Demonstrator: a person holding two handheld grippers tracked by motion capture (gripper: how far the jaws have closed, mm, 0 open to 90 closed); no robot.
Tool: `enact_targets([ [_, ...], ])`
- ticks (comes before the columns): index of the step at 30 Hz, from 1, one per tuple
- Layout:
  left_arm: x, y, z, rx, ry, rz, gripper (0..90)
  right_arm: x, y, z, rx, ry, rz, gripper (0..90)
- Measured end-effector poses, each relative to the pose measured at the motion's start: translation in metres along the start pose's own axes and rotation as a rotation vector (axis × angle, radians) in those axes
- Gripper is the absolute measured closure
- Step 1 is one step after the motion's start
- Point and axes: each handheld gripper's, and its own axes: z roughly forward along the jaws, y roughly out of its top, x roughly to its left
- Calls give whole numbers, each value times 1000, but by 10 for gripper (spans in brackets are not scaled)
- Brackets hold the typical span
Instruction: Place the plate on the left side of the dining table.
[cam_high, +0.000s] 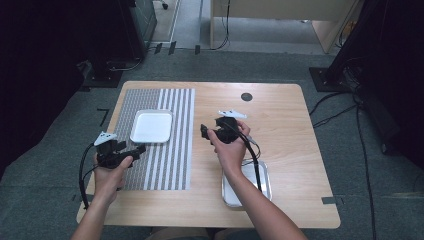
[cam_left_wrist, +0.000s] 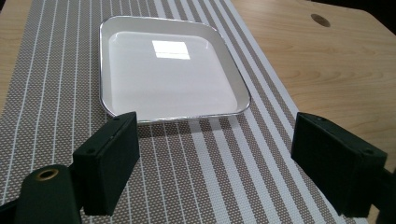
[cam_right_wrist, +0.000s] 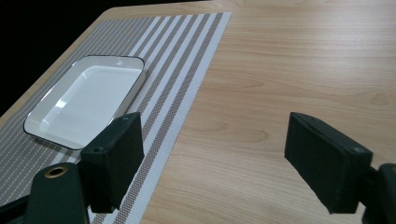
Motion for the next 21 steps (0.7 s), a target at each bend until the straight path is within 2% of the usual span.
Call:
enact_targets([
  [10, -5, -18, -6, 12, 0, 5, 155, -23, -7, -32, -18, -8, -10, 207],
  [17, -6, -26, -17, -4, 46, 11, 155, -39, -10, -59, -47, -7, -1, 209],
  [21, -3, -30, -23, -14, 54, 3, 155, -50, -12, -75, -66, -19, -5, 210],
])
